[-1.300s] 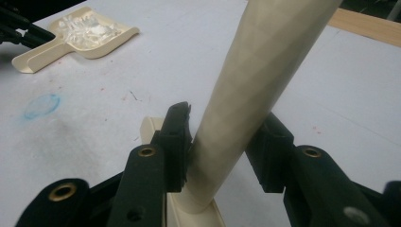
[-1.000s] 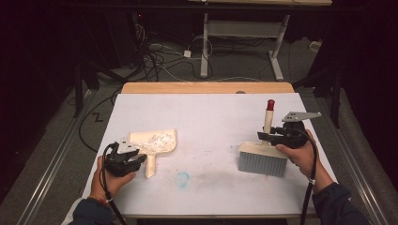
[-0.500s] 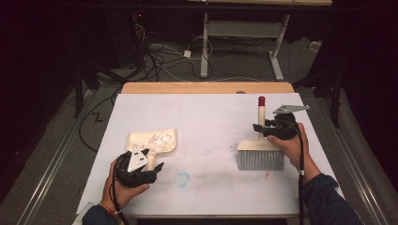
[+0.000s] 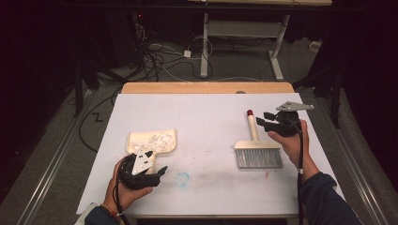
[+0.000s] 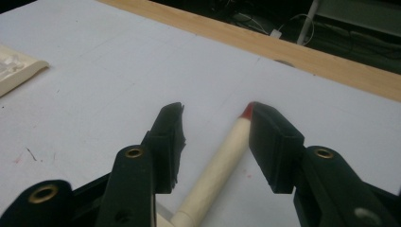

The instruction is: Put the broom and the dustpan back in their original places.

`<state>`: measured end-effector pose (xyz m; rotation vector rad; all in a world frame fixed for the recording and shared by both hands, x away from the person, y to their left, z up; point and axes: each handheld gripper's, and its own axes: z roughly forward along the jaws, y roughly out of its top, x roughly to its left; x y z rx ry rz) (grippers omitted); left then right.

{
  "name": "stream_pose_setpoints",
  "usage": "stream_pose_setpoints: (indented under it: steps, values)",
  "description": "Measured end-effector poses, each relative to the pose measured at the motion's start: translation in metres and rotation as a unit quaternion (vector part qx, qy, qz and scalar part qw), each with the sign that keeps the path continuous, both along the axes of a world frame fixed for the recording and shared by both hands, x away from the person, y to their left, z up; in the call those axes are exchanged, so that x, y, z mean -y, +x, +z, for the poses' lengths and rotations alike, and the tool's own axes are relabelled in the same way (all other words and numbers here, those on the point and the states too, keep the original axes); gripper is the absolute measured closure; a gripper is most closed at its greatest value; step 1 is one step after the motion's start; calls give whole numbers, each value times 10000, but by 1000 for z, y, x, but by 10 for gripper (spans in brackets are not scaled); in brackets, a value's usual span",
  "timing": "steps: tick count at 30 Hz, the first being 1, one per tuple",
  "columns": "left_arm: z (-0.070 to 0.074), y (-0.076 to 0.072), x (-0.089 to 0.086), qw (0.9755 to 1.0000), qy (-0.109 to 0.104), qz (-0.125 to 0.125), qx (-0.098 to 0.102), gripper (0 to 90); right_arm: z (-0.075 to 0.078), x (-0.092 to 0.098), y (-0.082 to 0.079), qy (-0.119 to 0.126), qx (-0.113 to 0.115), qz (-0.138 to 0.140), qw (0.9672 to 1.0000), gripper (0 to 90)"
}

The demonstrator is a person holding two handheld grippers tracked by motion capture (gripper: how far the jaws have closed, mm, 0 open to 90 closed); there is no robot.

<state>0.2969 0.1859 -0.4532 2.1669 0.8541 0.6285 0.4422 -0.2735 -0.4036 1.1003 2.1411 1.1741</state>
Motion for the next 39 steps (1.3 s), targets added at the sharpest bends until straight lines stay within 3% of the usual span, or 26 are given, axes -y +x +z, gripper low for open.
stream_pose_setpoints:
  steps: [6, 7, 16, 21, 29, 34, 39]
  values:
    - [0, 0, 0, 10000, 18, -13, -11, 268, 1, -1, 0, -35, 168, 30, 9998, 524]
    - [0, 1, 0, 10000, 41, -40, 55, 268, 2, -1, 0, -24, 215, 23, 9998, 505]
    - [-1, -1, -2, 10000, 33, 7, -7, 266, 10, -9, -9, -181, 670, -57, 9976, 302]
    - [-2, -1, -2, 10000, 56, -5, -10, 262, 10, -14, -13, -309, 862, -460, 9947, 162]
    - [-2, -2, -2, 10000, 32, 5, -14, 249, 14, -12, -18, -124, 1021, -548, 9932, 161]
    - [-3, -2, -2, 10000, 70, -3, 7, 227, 18, -12, -24, -148, 1044, -537, 9930, 161]
    - [-3, -1, -1, 10000, 86, 20, 15, 210, 26, -10, -34, -196, 1220, -463, 9913, 162]
